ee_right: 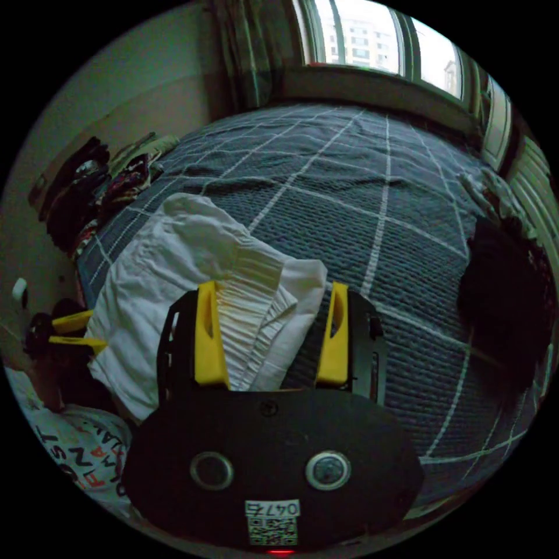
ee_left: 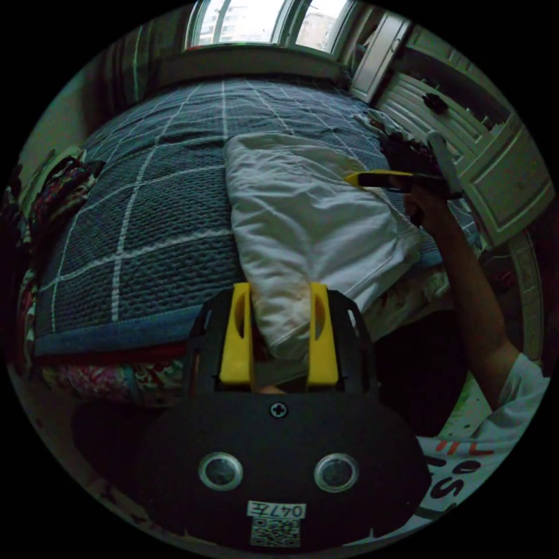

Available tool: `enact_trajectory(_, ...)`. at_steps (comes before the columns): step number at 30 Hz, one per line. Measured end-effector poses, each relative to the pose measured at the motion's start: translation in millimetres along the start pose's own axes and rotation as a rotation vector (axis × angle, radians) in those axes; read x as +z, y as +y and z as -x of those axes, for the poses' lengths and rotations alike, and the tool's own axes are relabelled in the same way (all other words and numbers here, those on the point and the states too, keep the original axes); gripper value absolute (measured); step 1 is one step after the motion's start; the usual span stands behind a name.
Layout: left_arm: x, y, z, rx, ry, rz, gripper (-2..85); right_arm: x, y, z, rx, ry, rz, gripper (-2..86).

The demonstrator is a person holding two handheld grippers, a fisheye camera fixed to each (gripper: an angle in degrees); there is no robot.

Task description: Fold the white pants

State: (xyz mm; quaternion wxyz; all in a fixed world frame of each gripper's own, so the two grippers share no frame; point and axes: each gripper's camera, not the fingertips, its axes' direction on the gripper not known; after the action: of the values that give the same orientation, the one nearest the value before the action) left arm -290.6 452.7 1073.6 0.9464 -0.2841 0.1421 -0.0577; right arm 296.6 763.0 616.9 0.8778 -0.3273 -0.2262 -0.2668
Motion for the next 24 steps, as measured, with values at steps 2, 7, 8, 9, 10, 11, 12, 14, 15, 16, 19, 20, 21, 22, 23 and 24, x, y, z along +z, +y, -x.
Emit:
enact_trajectory(2,-2,7,9,-0.008,0.009,-0.001,12.3,8,-10,6,0.042,-0.083,0.031,19.1)
enact_trajectory(7,-17,33,39,-0.031,0.13,-0.092,2.7,9,-26,43,0.041,-0.116,0.005,11.2)
enact_trajectory(8,-21,39,47,-0.044,0.149,-0.108,1.4,6,-31,59,0.02,-0.089,-0.001,9.0)
enact_trajectory(9,-26,47,52,-0.041,0.143,-0.132,0.8,3,-33,67,0.006,-0.069,-0.01,8.1)
enact_trajectory(10,-29,51,54,-0.038,0.137,-0.142,0.5,-3,-37,85,-0.03,-0.013,-0.038,6.5)
enact_trajectory(11,-34,59,58,-0.032,0.119,-0.162,0.1,-11,-42,105,-0.075,0.043,-0.064,5.5)
enact_trajectory(12,-40,68,62,-0.026,0.101,-0.181,-0.2,-14,-45,115,-0.098,0.072,-0.072,5.2)
enact_trajectory(14,-50,80,71,-0.027,0.087,-0.21,-0.5,-29,-55,157,-0.18,0.174,-0.119,4.2)
enact_trajectory(15,-57,88,78,-0.033,0.093,-0.229,-0.6,-33,-57,167,-0.195,0.194,-0.135,4.0)
enact_trajectory(16,-61,92,81,-0.034,0.1,-0.238,-0.6,-41,-62,187,-0.22,0.224,-0.164,3.6)
enact_trajectory(19,-89,115,99,-0.022,0.124,-0.294,-0.7,-62,-77,243,-0.286,0.276,-0.228,3.0)
enact_trajectory(20,-104,125,107,-0.008,0.121,-0.321,-0.7,-71,-85,270,-0.32,0.295,-0.254,2.9)
enact_trajectory(21,-123,136,115,0.004,0.113,-0.352,-0.7,-75,-90,284,-0.339,0.303,-0.266,2.8)
enact_trajectory(22,-134,142,121,0.01,0.104,-0.371,-0.7,-84,-100,314,-0.385,0.319,-0.295,2.7)
enact_trajectory(23,-155,155,133,0.016,0.081,-0.405,-0.7,-92,-113,345,-0.432,0.33,-0.323,2.6)
enact_trajectory(24,-178,169,148,0.015,0.061,-0.44,-0.7,-97,-120,361,-0.455,0.331,-0.337,2.6)
